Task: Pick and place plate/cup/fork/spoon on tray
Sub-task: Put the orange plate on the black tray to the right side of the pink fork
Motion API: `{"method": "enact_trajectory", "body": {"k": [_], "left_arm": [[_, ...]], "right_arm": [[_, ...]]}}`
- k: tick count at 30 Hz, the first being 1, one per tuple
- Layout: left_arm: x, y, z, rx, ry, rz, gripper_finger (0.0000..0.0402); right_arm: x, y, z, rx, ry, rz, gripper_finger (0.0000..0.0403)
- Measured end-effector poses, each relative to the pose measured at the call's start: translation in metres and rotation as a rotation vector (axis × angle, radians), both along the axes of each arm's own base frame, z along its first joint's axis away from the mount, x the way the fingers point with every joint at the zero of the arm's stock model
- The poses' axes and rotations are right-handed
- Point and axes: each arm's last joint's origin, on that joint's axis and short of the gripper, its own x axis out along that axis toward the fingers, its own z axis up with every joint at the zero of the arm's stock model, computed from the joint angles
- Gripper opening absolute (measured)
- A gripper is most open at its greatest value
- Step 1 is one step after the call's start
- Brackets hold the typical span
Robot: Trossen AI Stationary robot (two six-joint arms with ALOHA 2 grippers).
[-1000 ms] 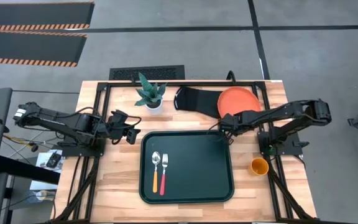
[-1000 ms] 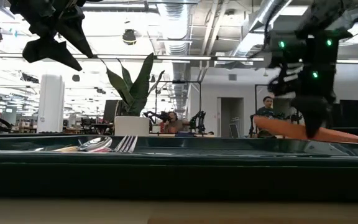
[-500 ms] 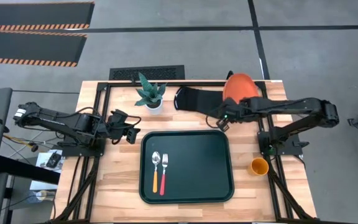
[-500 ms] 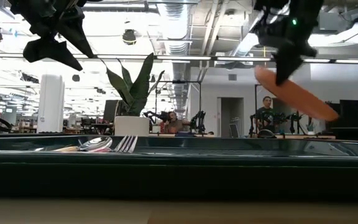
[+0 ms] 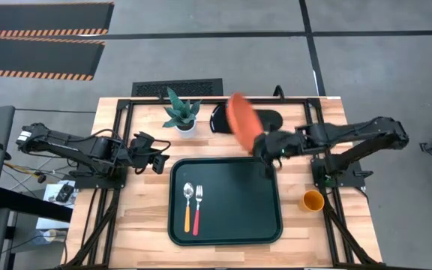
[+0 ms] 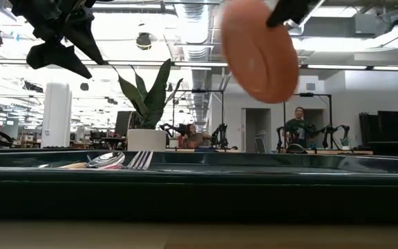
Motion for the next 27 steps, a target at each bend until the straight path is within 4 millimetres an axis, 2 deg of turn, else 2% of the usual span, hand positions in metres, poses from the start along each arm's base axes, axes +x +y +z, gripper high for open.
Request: {"method": "enact_trajectory", "body": {"k": [4,14,21,27], "left_arm": [[0.0,0.0,0.0,0.0,0.002,0.0,0.0203],[-0.002,0.0,-0.001,0.004,0.022,-0.001,0.0203],[-0.004,0.001,-0.003,0.016,0.047,0.003,0.0203],[-0.004,0.001,-0.003,0.028,0.049,0.001,0.0203]], "right_arm": [[0.003,0.029,-0.005,-0.056,0.021,0.21,0.0001],[0.018,0.091,-0.039,-0.121,0.179,0.461,0.0001],[0.027,0.126,-0.038,-0.227,0.32,0.52,0.0001],[0.029,0.148,-0.051,-0.349,0.536,0.558,0.0001]]}}
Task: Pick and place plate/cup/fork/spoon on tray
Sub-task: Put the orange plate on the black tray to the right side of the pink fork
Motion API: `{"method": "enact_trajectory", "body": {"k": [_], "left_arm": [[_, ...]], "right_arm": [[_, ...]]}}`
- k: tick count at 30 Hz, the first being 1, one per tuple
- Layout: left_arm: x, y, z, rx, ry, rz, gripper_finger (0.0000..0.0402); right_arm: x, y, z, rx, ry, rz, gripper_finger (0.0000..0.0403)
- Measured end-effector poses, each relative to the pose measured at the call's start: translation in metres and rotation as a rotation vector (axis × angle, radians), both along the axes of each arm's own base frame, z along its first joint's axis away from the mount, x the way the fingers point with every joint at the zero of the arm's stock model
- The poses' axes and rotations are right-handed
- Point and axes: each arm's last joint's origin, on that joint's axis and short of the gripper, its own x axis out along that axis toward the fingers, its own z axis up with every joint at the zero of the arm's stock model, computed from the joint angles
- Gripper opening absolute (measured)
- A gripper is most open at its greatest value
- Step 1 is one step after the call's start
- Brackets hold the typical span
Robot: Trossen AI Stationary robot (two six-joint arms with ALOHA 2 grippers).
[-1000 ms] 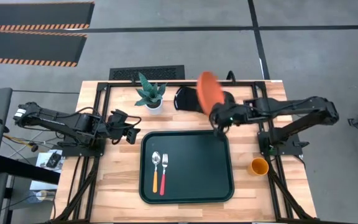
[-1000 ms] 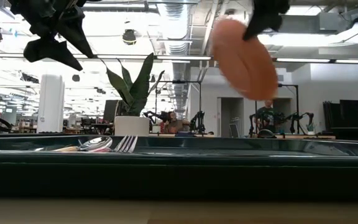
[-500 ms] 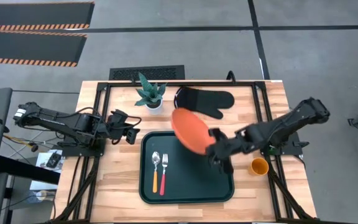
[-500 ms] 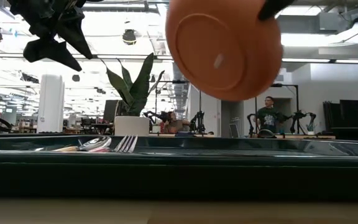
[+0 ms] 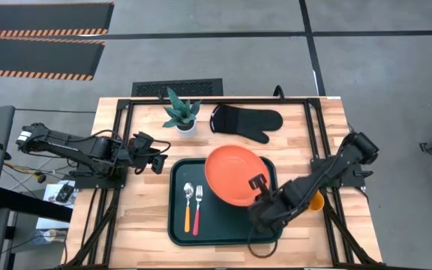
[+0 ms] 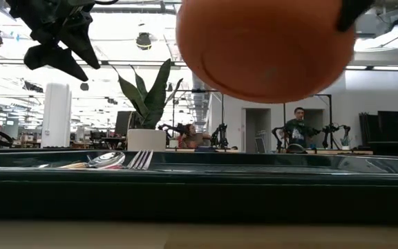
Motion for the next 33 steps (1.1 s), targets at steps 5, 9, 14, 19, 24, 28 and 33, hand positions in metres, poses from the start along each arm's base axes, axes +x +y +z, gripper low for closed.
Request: {"method": "enact_trajectory", "body": {"k": [5,9,14,19,24,28,33], "left_arm": [[0.0,0.0,0.0,0.0,0.0,0.0,0.0203],[0.0,0.0,0.0,0.003,0.002,-0.003,0.0203],[0.0,0.0,0.0,0.004,0.001,-0.002,0.0203],[0.0,0.0,0.0,0.016,-0.001,0.006,0.0203],[0.0,0.001,0.0,0.031,-0.003,0.017,0.0203],[0.0,0.001,0.0,0.033,-0.003,0.017,0.0203],[0.0,0.001,0.0,0.034,-0.002,0.016,0.0203]], "right_arm": [[-0.001,0.012,-0.019,-0.098,0.11,0.03,0.0001],[-0.001,0.024,-0.031,-0.117,0.133,0.055,0.0001],[-0.003,0.032,-0.039,-0.132,0.155,0.075,0.0001],[-0.003,0.032,-0.039,-0.111,0.148,0.023,0.0001],[-0.003,0.032,-0.039,-0.109,0.146,0.018,0.0001],[-0.004,0.031,-0.044,-0.116,0.155,0.018,0.0001],[-0.008,0.028,-0.055,-0.135,0.184,-0.003,0.0001]]}}
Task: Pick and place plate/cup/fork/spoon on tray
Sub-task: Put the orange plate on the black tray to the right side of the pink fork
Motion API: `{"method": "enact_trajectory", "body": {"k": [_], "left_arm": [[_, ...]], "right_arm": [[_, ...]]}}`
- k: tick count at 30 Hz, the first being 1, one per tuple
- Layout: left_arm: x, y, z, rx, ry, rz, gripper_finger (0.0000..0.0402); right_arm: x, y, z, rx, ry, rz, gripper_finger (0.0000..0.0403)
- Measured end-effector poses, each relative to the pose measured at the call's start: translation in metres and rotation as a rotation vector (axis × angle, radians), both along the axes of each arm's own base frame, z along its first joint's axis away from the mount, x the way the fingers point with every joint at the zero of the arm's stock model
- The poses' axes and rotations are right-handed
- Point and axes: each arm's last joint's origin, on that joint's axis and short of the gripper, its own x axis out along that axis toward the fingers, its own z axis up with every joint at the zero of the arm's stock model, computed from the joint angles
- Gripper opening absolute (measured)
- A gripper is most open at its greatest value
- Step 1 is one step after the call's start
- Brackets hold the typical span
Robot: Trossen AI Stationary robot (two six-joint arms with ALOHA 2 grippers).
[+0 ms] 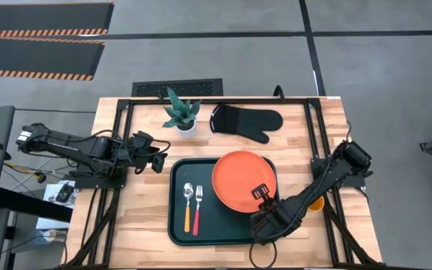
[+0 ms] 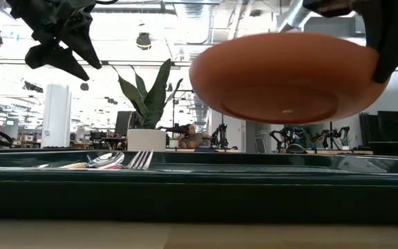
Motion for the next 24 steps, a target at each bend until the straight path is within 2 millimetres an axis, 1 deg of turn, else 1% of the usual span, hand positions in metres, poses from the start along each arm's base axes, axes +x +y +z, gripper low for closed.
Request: {"method": "enact_trajectory", "body": {"k": [6,12,24], "left_arm": [[0.0,0.0,0.0,0.0,0.0,0.0,0.0203],[0.0,0.0,0.0,0.0,-0.001,0.001,0.0203],[0.0,0.0,0.0,0.017,0.0,0.006,0.0203]], "right_arm": [[-0.004,-0.003,-0.011,-0.023,0.029,-0.011,0.0001],[0.0,-0.002,-0.012,-0.004,-0.008,0.004,0.0001],[0.006,-0.007,-0.013,0.001,-0.026,0.006,0.0001]]}}
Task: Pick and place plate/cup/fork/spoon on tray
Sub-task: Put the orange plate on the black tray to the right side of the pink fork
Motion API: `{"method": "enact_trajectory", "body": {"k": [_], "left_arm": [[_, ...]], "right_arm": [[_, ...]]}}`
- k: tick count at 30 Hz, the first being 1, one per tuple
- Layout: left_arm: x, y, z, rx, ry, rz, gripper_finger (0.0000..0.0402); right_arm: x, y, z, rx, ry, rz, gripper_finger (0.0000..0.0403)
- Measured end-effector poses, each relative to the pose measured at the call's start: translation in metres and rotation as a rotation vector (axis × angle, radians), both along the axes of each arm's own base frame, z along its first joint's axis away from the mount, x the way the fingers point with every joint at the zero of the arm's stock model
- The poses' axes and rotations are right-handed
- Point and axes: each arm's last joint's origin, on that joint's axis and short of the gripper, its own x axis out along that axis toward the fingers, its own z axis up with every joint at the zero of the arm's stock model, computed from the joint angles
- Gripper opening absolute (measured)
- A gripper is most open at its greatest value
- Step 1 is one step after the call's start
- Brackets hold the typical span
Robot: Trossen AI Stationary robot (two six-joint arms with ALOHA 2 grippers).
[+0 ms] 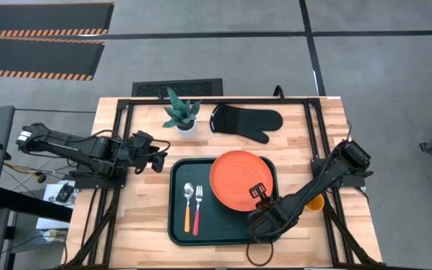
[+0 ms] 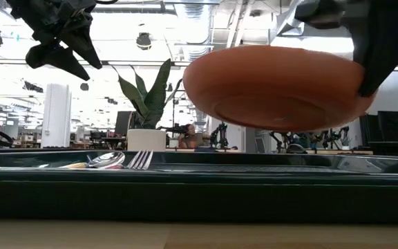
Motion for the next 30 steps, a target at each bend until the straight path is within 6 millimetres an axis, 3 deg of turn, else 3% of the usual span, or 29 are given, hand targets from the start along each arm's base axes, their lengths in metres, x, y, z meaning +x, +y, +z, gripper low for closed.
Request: {"method": "enact_trajectory", "body": {"k": [5,18,30], "left_arm": [[0.0,0.0,0.0,-0.001,0.0,-0.001,0.0203],[0.0,0.0,0.0,-0.016,-0.003,0.0,0.0203],[0.0,0.0,0.0,-0.015,-0.003,0.001,0.0203]], "right_arm": [[-0.003,0.0,-0.016,0.047,0.006,-0.008,0.0001],[-0.002,0.001,-0.03,0.084,-0.036,-0.031,0.0001],[0.0,0.003,-0.031,0.115,-0.069,-0.077,0.0002]]}}
